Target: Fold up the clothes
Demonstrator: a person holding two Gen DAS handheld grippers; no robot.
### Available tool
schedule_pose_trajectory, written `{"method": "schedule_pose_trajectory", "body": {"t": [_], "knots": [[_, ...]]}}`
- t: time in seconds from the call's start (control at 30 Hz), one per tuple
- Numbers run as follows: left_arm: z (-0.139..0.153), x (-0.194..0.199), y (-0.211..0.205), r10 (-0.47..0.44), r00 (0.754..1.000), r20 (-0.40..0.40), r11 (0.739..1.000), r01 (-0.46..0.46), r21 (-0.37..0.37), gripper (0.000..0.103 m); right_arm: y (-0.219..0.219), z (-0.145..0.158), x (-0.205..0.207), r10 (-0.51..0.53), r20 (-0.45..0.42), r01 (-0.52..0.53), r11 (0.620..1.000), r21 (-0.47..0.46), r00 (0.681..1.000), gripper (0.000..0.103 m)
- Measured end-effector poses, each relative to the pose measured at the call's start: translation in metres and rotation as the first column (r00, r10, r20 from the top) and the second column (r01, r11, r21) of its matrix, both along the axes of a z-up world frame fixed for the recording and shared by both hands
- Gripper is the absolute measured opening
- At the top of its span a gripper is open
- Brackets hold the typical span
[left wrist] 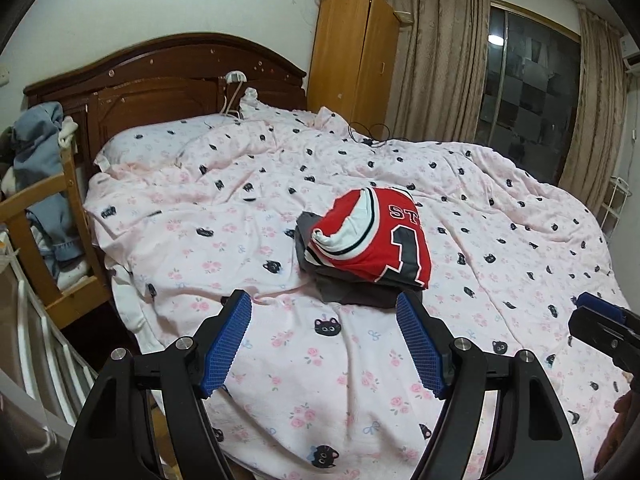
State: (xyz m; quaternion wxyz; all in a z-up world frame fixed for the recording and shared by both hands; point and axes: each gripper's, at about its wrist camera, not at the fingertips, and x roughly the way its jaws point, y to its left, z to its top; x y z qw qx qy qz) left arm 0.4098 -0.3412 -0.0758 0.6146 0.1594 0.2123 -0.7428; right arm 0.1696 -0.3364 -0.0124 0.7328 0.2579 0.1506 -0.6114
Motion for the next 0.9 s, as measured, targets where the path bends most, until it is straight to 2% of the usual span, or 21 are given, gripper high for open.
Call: {"method": "schedule_pose_trajectory", "body": {"t": [0.33, 0.43, 0.47, 0.5, 0.9], "knots": [[0.0017, -0.0086, 0.0021, -0.012, 0.999, 0.037, 1.0, 0.013, -0.022, 0.071, 0.0026, -0.0015, 0.0083, 0.024, -0.019, -0.024, 1.0, 0.006, 1.0, 0.079], [0.0025, -0.0092, 0.0022, -0.018, 0.999, 0.033, 1.0, 0.019, -0.024, 0.077, 0.0026, -0.0026, 0.007, 0.025, -0.016, -0.025, 1.0, 0.009, 1.0, 0.079], [0.0031, -0.0089, 0.0025, -0.019, 0.999, 0.03, 0.999, 0.02, -0.027, 0.085, 0.0023, -0.0031, 0.007, 0.026, -0.016, -0.026, 1.0, 0.01, 1.0, 0.079], [0.0037, -0.0086, 0.0031, -0.021, 0.999, 0.025, 0.999, 0.022, -0.032, 0.088, 0.0021, -0.0036, 0.007, 0.028, -0.015, -0.028, 1.0, 0.011, 1.0, 0.079], [0.0036, -0.0102, 0.0024, -0.014, 1.0, 0.026, 0.999, 0.015, -0.031, 0.088, 0.0002, -0.0074, 0.0105, 0.048, -0.014, -0.048, 0.999, 0.02, 0.999, 0.079]]}}
